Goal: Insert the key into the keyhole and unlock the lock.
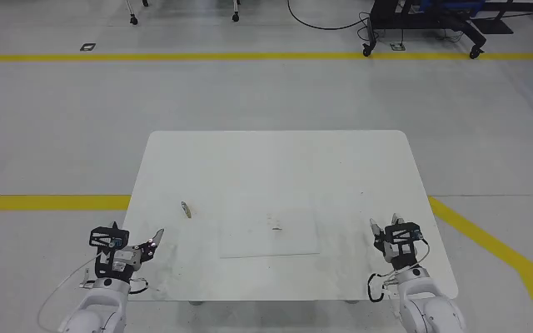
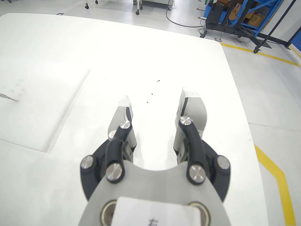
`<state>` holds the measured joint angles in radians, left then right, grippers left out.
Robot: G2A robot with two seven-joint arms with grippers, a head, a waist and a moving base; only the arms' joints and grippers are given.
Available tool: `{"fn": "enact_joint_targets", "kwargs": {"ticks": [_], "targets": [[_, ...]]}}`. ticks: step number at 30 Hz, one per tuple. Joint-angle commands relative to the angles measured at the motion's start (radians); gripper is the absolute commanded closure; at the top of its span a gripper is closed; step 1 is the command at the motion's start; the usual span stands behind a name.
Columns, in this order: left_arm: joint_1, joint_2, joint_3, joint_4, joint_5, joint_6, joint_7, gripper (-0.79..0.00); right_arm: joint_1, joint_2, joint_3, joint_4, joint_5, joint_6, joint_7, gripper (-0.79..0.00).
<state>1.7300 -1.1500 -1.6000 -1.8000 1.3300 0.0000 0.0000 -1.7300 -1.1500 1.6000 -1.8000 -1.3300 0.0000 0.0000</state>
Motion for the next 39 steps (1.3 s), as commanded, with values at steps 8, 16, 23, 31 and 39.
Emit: {"fn": "enact_joint_targets", "kwargs": {"ticks": [8, 16, 23, 31, 39], "targets": [[0.0, 0.0, 0.0, 0.0, 0.0, 0.0, 0.0, -0.785, 0.038, 0.0, -0.038, -0.022, -0.035, -0.058, 0.013, -0.785], [0.0, 0.0, 0.0, 0.0, 0.0, 0.0, 0.0, -0.785, 0.206, 0.001, -0.251, 0.044, -0.224, -0.372, 0.109, -0.785], [0.0, 0.0, 0.0, 0.0, 0.0, 0.0, 0.0, -0.785, 0.349, -0.008, -0.383, 0.158, -0.266, -0.563, 0.116, -0.763], [0.0, 0.0, 0.0, 0.0, 0.0, 0.0, 0.0, -0.785, 0.441, -0.022, -0.471, 0.186, -0.323, -0.567, 0.174, -0.385], [0.0, 0.0, 0.0, 0.0, 0.0, 0.0, 0.0, -0.785, 0.541, -0.044, -0.558, 0.245, -0.336, -0.558, 0.278, -0.379]]}}
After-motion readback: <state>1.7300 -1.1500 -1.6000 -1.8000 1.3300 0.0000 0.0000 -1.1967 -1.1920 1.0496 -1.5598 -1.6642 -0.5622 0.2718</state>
